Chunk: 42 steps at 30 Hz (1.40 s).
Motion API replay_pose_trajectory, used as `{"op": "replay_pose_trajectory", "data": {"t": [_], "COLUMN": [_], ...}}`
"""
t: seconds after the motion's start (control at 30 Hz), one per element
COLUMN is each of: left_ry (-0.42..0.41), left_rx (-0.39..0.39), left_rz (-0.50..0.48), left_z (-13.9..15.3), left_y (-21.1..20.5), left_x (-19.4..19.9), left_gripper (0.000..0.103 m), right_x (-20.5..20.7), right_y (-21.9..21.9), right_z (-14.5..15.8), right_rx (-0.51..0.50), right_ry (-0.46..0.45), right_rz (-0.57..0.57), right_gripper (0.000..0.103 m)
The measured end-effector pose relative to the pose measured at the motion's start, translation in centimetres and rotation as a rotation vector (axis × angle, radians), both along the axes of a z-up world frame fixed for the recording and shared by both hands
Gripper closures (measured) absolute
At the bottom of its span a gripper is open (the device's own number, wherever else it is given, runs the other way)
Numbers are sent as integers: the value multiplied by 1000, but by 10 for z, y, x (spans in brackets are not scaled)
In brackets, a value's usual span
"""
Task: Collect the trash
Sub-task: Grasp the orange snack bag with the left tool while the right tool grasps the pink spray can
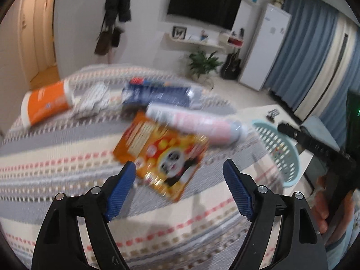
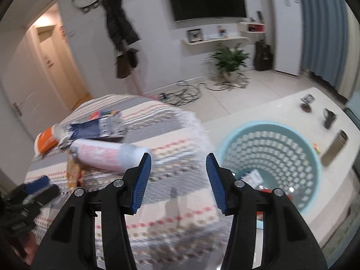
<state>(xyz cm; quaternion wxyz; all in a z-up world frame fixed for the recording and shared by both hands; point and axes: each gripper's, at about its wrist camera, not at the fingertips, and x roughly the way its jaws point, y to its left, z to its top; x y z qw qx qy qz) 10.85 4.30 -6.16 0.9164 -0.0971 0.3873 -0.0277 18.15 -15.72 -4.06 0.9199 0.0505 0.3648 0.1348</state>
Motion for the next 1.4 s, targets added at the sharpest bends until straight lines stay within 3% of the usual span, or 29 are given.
{"op": "replay_pose_trajectory", "data": {"t": [0.2, 0.4, 0.57, 0.7, 0.9, 1.2, 1.23, 1.3, 1.4], "left_ry": [53, 78, 82, 58, 5, -5, -4, -1, -2], "left_rx": [63, 225, 243, 205, 109, -30, -50, -87, -143], "left_rz": [18, 76, 88, 82, 116, 129, 133, 141, 144], "left_z": [-19, -33, -35, -28, -16, -15, -17, -20, -23], "left_y": [-7, -24, -21, -10, 31, 82, 88, 98, 113], "left_x": [9, 28, 26, 13, -17, -46, -49, -52, -55], "left_gripper": [25, 28, 47, 78, 86, 85, 84, 69, 66], "right_x": [23, 47, 69, 66, 47, 3, 2, 0, 0], "right_y": [38, 59, 74, 87, 93, 122, 127, 140, 156], "right_z": [-3, -7, -18, -21, -19, -22, -22, -23, -30], "right_rx": [-28, -16, -3, -16, -6, 17, 11, -17, -48], "right_ry": [1, 36, 126, 174, 227, 278, 278, 274, 284], "right_rz": [121, 211, 308, 412, 512, 643, 648, 648, 635], "right_gripper": [56, 56, 56, 55, 55, 55, 55, 55, 55]}}
